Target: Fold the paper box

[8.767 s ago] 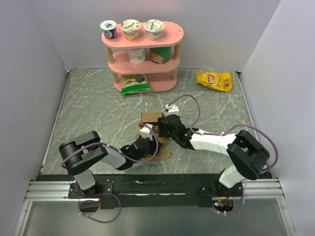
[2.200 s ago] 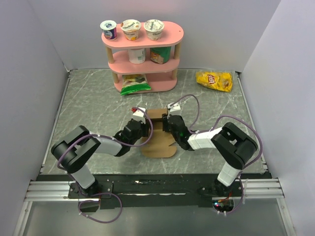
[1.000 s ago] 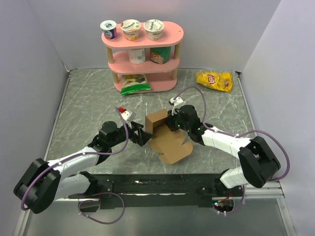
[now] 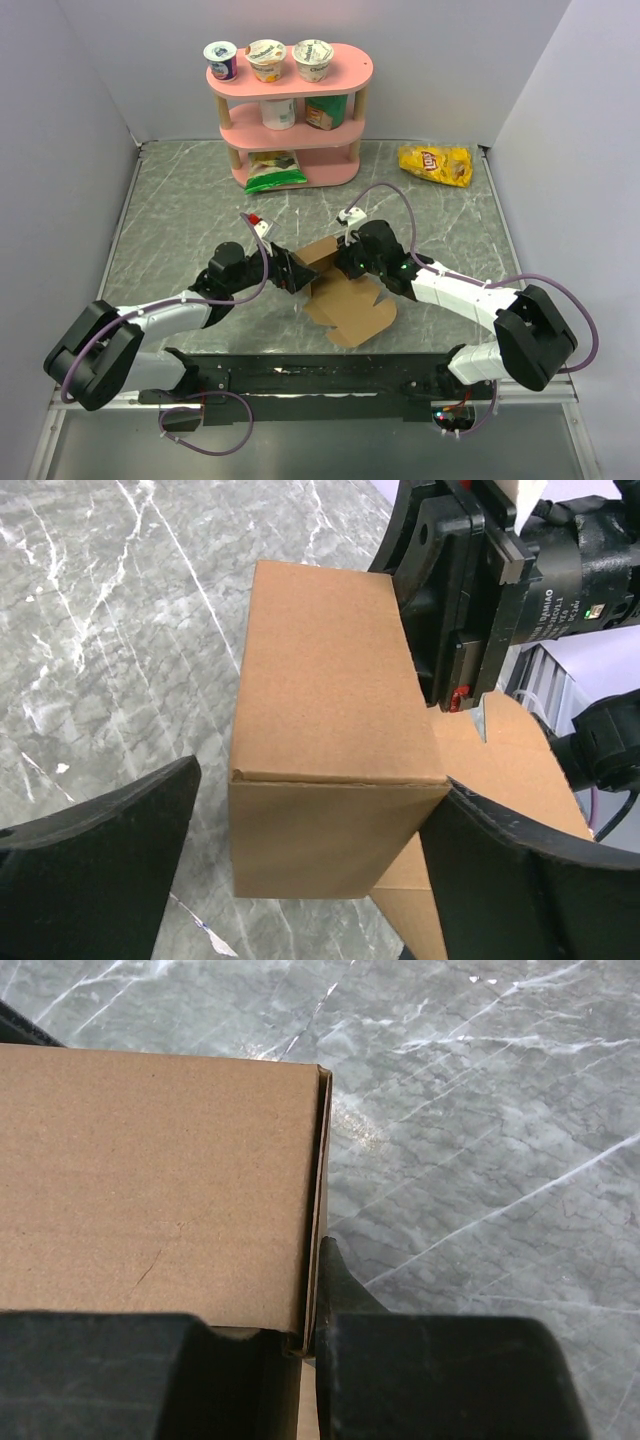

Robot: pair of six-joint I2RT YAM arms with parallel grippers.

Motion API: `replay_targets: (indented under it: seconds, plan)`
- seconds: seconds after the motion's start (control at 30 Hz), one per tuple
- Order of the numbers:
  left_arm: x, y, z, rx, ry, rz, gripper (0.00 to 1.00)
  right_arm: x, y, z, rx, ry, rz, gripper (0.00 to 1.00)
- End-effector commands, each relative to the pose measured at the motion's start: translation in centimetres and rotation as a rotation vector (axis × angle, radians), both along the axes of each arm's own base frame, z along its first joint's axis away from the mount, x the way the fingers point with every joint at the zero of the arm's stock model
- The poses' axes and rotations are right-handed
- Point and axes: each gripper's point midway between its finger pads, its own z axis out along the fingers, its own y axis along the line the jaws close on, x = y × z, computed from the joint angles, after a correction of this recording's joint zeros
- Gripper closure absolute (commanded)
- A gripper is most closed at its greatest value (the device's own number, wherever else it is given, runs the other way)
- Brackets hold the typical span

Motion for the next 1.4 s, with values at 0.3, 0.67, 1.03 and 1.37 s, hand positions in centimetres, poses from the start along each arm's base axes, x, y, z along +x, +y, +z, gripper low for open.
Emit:
replay_targets:
  seconds: [0.3,0.67,1.03,1.37]
  plan:
    - [-0.5,-0.3,1.5,-0.024,-0.102,-0.03,0.32,1.3,1.5,2.8,0.115,-0.028,-0.069,0.67]
    - [-0.6,0.4,1.8,-0.038,-0.121,0.009,0.34,1.3,1.9,3.0,0.183,-0.017,-0.098,0.63]
    - [-1.7,0.5,2.4,-0.088,-0.12,-0.015,0.36,2.3,1.4,1.4,0.199,-0.003,-0.221,0.71]
    - [-2.1,0.8,3.2,-0.101,-0.132,-0.001,0.37,3.6,-0.5,-0.2,0.067,0.011,-0.413,1.0]
